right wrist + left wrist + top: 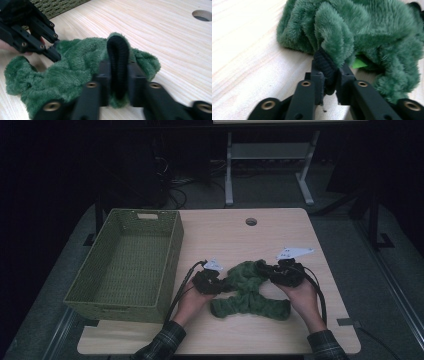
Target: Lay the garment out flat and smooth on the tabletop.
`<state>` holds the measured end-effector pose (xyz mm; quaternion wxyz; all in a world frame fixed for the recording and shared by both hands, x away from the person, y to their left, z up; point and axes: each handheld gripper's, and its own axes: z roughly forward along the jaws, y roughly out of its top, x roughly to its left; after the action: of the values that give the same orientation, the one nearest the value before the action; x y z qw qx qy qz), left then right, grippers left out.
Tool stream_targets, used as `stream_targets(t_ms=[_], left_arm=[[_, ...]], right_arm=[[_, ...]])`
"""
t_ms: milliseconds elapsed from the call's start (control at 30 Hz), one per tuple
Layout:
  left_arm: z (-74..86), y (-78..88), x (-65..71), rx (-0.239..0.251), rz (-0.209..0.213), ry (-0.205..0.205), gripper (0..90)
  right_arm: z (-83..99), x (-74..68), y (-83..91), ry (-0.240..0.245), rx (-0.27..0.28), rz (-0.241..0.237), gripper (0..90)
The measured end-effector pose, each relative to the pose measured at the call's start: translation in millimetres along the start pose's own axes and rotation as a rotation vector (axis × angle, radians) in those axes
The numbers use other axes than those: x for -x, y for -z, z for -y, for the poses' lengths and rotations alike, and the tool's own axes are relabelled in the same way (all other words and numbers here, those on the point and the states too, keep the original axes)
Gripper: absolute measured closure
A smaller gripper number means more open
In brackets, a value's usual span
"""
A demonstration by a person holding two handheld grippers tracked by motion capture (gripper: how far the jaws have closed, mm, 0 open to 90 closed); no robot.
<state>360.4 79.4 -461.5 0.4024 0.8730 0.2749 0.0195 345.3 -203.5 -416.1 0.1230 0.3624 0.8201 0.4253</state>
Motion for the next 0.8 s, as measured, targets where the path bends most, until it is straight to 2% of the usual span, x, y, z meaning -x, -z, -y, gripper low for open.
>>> stream_targets(t_ms=[33, 233, 367, 433, 500, 533, 567, 600, 800], left_arm=[[-1.3, 2.8, -0.3, -0.001, -0.005, -0.009, 80.5], [-14.1, 34.4, -2.0, 0.098, -0.085, -0.019, 81.4], [-20.9, 51.1, -3.6, 0.138, -0.153, -0.037, 82.2], [-21.6, 52.2, -5.2, 0.133, -0.174, -0.038, 82.4], [-20.2, 47.3, -8.2, 0.096, -0.196, -0.053, 82.5], [-20.2, 47.3, -8.2, 0.096, -0.196, -0.053, 82.5], [-18.2, 40.8, -10.9, 0.071, -0.200, -0.048, 82.5], [-15.6, 33.2, -14.4, 0.043, -0.199, -0.044, 82.4], [-7.4, 11.0, -20.0, -0.038, -0.166, -0.007, 82.1]], right_arm=[[-0.1, 0.1, 2.1, 0.006, 0.006, 0.007, 80.5], [-2.1, 2.7, 21.5, 0.025, 0.090, 0.030, 81.8], [2.6, 12.1, 27.3, 0.012, 0.100, 0.034, 82.6], [6.4, 17.5, 25.7, -0.010, 0.091, 0.020, 82.9], [11.0, 22.2, 20.1, -0.027, 0.070, 0.010, 83.0], [13.6, 23.7, 16.2, -0.036, 0.058, 0.011, 83.1], [13.6, 23.7, 16.2, -0.036, 0.058, 0.011, 83.1], [22.0, 27.9, 4.5, -0.054, 0.009, 0.011, 83.1], [35.2, 34.5, -13.2, -0.104, -0.080, -0.003, 82.8]])
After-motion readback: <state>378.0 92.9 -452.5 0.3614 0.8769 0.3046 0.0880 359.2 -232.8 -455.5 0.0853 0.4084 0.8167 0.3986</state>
